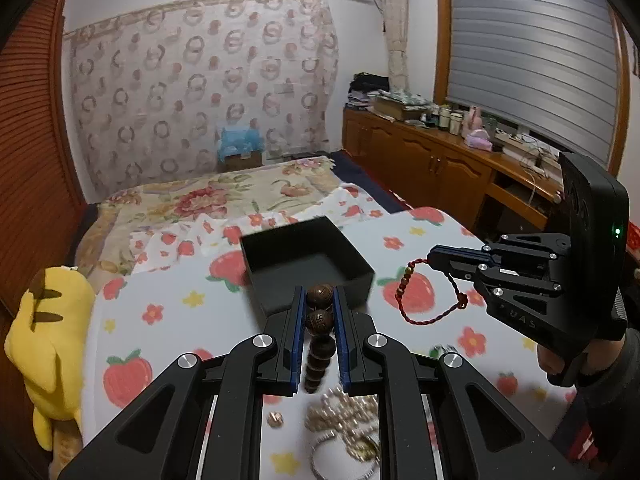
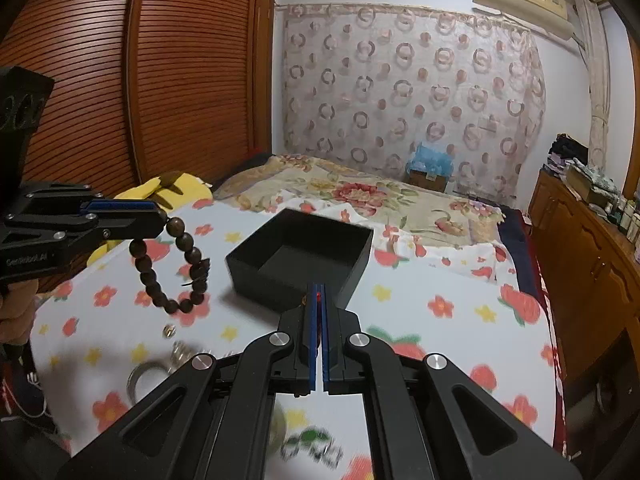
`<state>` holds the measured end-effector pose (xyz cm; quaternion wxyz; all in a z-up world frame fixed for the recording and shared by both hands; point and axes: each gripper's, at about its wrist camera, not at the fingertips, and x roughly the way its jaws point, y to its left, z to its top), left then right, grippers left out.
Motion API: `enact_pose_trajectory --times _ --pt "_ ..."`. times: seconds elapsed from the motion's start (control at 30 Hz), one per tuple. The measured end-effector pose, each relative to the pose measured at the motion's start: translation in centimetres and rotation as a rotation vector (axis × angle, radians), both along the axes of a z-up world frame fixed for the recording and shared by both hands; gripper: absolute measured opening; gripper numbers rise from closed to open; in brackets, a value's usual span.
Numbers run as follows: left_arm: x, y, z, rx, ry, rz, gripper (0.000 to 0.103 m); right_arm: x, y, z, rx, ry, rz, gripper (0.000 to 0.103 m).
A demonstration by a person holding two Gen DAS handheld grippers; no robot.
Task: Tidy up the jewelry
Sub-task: 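Lower the bead bracelet into the black box with the left gripper while the right drops the red bracelet in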
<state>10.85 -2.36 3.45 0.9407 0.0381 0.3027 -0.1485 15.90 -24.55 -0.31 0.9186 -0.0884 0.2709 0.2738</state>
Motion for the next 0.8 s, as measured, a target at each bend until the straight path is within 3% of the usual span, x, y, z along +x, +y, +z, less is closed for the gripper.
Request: enact_pose_trajectory --times 0.4,0.7,0.73,0.8 --pt "5.2 0.6 0.8 0.019 -0.006 0.052 0.013 7.7 2.8 -0.6 0.056 0.060 0.013 0.002" --pt "7.6 0.2 1.0 0.034 0.000 0.067 0.013 10.4 4.0 -2.4 0.066 0.133 0.014 0.004" --pt "7.3 0.2 1.0 0.033 0.001 0.066 0.013 10.5 4.0 -2.4 0.065 0.137 0.013 0.005" --pt "7.9 0.2 0.9 0.033 0.005 0.067 0.013 10.6 3.9 -2.6 0.073 0.146 0.015 0.020"
